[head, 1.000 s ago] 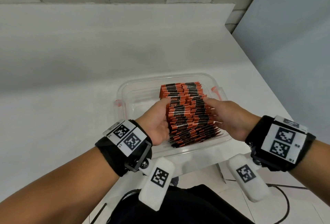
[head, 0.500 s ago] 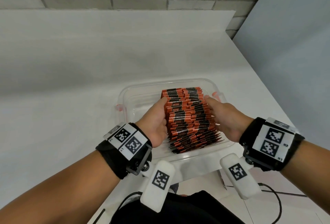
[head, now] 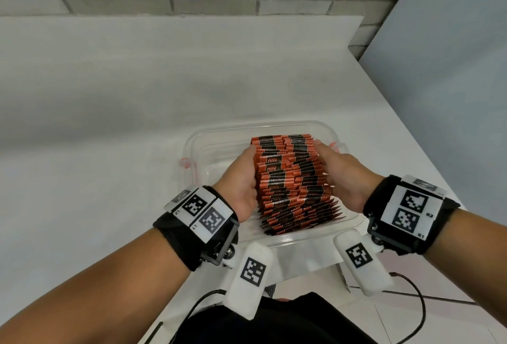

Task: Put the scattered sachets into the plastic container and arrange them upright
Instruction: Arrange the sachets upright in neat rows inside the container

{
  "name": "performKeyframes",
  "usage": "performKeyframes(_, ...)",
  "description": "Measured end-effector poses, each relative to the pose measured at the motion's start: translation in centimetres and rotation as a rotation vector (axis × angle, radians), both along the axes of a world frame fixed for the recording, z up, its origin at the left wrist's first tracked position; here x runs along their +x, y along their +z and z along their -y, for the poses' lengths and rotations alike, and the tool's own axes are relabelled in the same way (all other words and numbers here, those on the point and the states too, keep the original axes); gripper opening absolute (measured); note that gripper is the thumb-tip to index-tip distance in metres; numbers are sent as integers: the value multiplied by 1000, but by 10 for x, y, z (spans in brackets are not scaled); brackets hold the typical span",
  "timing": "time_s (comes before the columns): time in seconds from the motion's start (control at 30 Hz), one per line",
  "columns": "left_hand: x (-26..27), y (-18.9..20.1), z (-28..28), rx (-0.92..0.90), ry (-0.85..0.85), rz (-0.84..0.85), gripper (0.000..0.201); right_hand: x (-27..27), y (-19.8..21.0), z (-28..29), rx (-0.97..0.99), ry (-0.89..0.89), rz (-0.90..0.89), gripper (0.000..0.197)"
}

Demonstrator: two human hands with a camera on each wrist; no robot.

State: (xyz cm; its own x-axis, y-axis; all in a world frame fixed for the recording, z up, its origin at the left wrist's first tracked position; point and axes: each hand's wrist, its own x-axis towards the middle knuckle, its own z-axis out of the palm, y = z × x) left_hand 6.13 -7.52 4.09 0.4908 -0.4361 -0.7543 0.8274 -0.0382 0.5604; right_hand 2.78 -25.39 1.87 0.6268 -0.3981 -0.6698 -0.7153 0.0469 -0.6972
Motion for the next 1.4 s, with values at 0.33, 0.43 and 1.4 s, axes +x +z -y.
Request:
performKeyframes(0.33,15,8,-10,52,7,-7,61,7,17,-3,-15,8,-14,47)
performKeyframes(0.43,27,16,-14,34,50,-9,82,11,25,-4,-43,18,-22,38)
performKeyframes(1.4,0,7,3,43,-203,-216,49,-11,35,-8,-18,119,-153,57)
